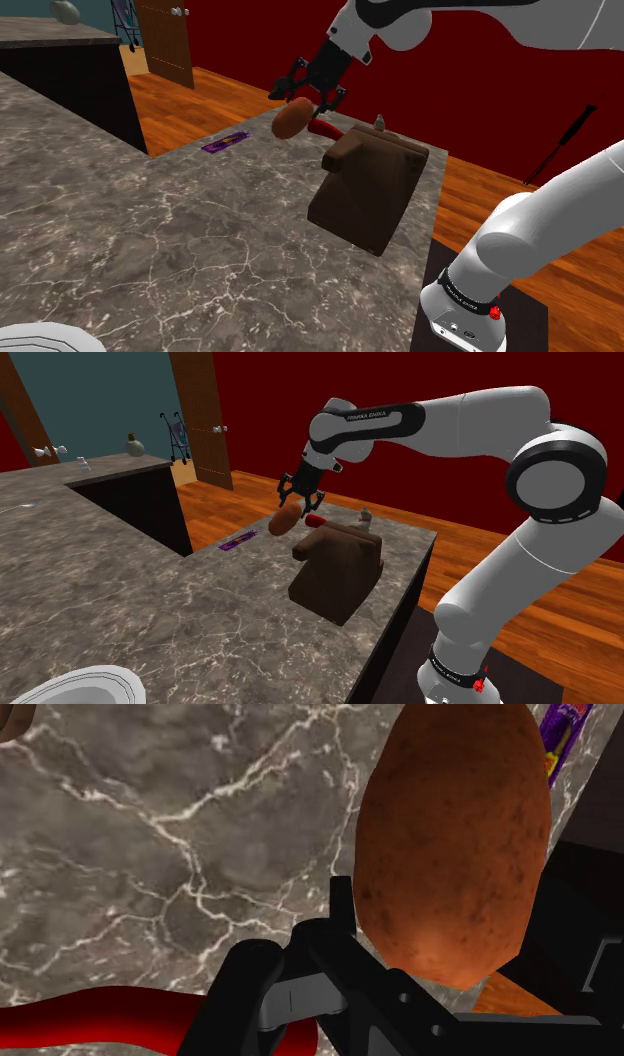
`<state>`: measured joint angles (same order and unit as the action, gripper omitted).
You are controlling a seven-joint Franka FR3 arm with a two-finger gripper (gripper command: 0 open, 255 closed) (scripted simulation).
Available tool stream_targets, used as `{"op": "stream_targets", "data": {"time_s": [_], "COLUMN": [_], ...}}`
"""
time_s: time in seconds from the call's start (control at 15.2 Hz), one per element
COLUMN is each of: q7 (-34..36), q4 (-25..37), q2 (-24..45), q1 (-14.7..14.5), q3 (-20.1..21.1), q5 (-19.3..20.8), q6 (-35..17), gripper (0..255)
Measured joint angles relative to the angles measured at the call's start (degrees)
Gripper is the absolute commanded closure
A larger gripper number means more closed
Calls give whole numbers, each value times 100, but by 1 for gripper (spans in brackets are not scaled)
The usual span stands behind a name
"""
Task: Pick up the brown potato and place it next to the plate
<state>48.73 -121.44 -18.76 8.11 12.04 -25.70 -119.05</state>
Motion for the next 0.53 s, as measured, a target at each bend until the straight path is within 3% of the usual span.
{"op": "stream_targets", "data": {"time_s": [0.53], "q7": [223], "q4": [628], "q2": [18], "q1": [36], "q3": [-34], "q5": [124], "q6": [577], "gripper": [255]}}
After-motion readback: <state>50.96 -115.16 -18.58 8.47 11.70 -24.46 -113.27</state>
